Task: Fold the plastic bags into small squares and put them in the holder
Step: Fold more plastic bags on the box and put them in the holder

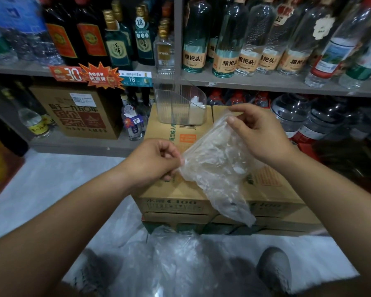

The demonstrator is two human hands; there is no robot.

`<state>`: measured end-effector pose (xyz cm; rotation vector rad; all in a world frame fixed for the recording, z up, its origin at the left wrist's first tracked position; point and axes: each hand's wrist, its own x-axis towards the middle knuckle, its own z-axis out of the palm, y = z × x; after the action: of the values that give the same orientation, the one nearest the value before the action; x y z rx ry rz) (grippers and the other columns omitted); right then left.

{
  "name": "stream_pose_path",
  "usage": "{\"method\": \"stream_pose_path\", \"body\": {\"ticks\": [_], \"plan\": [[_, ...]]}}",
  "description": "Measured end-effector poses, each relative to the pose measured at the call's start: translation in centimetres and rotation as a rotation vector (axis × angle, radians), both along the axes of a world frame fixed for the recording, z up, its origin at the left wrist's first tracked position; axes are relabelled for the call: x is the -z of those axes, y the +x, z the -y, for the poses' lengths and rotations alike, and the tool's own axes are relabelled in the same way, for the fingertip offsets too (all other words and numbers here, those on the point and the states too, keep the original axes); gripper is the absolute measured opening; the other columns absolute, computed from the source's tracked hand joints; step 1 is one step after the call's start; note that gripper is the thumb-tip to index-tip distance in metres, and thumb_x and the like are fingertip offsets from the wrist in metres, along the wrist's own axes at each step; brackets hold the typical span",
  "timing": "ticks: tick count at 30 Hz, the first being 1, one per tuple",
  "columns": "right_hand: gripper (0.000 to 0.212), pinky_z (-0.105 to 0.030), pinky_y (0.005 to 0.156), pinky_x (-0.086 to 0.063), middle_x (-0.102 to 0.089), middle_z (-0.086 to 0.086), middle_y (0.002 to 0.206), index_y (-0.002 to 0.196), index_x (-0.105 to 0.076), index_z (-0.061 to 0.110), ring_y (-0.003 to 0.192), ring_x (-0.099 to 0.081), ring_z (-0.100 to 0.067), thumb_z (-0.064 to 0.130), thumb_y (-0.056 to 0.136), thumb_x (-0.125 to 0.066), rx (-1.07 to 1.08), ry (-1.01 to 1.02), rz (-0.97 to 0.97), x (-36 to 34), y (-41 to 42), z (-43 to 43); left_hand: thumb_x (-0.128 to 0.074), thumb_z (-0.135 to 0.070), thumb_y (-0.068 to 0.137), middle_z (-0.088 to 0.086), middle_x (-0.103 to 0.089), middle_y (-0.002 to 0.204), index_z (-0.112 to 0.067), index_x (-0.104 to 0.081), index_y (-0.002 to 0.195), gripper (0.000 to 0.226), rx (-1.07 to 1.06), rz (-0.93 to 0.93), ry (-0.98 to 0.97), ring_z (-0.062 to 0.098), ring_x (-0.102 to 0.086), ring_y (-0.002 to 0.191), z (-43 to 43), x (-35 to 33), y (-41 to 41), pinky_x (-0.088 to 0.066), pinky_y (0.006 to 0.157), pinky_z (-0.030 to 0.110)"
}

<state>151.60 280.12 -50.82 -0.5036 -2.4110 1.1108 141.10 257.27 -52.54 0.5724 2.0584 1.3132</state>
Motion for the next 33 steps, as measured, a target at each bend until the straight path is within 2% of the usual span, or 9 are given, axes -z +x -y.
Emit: {"method": "stream_pose_path", "body": {"ticks": [3,6,10,13,17,22,26,29,33], "plan": [[0.033,-0.027,0.088,-0.048,-0.065,0.01,0.108,0.123,-0.062,0.03,0.102,-0.06,-0.006,0.044,0.093,-0.066,0.067,0.127,0.018,-0.6,1.1,0.2,-0.072,-0.004,0.091,0.008,-0.061,0.075,-0.008,-0.064,0.086,0.01,-0.105,0.055,0.0,0.014,-0.058,0.057,0.4,0.4,-0.7,-0.055,0.053,0.022],[0.014,-0.025,0.081,-0.051,-0.066,0.008,0.096,0.098,-0.068,0.023,0.091,-0.063,-0.008,0.036,0.091,-0.07,-0.051,0.176,0.018,-1.5,3.4,1.3,-0.073,-0.006,0.09,0.011,-0.066,0.076,-0.011,-0.062,0.083,0.014,-0.192,0.173,0.034,0.019,-0.063,0.062,1.0,0.9,-1.5,-0.059,0.057,0.027],[0.025,-0.024,0.071,-0.054,-0.07,0.008,0.087,0.09,-0.072,0.026,0.08,-0.065,-0.002,0.045,0.076,-0.079,-0.411,-0.056,0.446,-0.2,5.9,2.4,-0.074,-0.009,0.091,0.012,-0.069,0.075,-0.011,-0.06,0.086,0.015,-0.276,0.252,0.051,0.019,-0.067,0.058,1.7,1.5,-1.6,-0.06,0.052,0.026],[0.033,-0.024,0.068,-0.054,-0.068,0.004,0.083,0.089,-0.07,0.024,0.072,-0.061,0.001,0.043,0.07,-0.088,-0.348,-0.057,0.561,2.2,6.6,2.7,-0.072,-0.007,0.091,0.013,-0.066,0.073,-0.01,-0.058,0.085,0.016,-0.313,0.235,0.067,0.019,-0.065,0.055,1.8,1.9,-1.3,-0.058,0.049,0.023],[0.012,-0.024,0.065,-0.052,-0.07,0.001,0.076,0.082,-0.069,0.016,0.064,-0.061,-0.001,0.014,0.083,-0.081,-0.245,-0.107,0.513,3.7,6.7,2.5,-0.071,-0.007,0.092,0.014,-0.066,0.074,-0.008,-0.057,0.088,0.015,-0.325,0.232,0.081,0.019,-0.066,0.054,2.0,2.1,-0.9,-0.059,0.049,0.023],[0.018,-0.023,0.048,-0.051,-0.07,-0.012,0.066,0.095,-0.065,0.002,0.052,-0.064,-0.015,0.002,0.083,-0.078,-0.055,-0.46,0.555,2.1,7.2,-0.5,-0.073,-0.005,0.09,0.018,-0.067,0.078,-0.005,-0.057,0.098,0.018,-0.346,0.194,0.048,0.015,-0.068,0.053,2.9,2.1,-1.3,-0.058,0.05,0.023],[0.013,-0.02,0.051,-0.051,-0.068,-0.01,0.064,0.084,-0.07,0.002,0.055,-0.062,-0.012,0.005,0.079,-0.082,-0.073,-0.347,0.694,1.9,7.5,-2.4,-0.073,0.003,0.088,0.017,-0.068,0.068,-0.005,-0.056,0.099,0.021,-0.275,0.159,-0.022,0.015,-0.062,0.047,3.3,2.7,-1.3,-0.056,0.049,0.022],[0.011,-0.021,0.061,-0.053,-0.071,-0.006,0.075,0.077,-0.075,0.01,0.069,-0.064,-0.014,0.011,0.077,-0.086,-0.082,-0.147,0.73,2.5,7.0,-2.7,-0.074,0.006,0.086,0.017,-0.067,0.069,-0.004,-0.056,0.101,0.025,-0.203,0.072,-0.116,0.016,-0.06,0.047,3.2,3.1,-1.4,-0.055,0.05,0.026],[0.02,-0.028,0.076,-0.052,-0.07,0.001,0.085,0.087,-0.074,0.018,0.085,-0.064,-0.017,0.022,0.074,-0.089,-0.12,-0.102,0.784,1.9,6.1,-3.5,-0.088,-0.012,0.075,-0.005,-0.065,0.067,-0.018,-0.062,0.103,0.039,-0.032,-0.131,-0.315,0.016,-0.06,0.062,3.1,2.1,-1.7,-0.051,0.06,0.032]]}}
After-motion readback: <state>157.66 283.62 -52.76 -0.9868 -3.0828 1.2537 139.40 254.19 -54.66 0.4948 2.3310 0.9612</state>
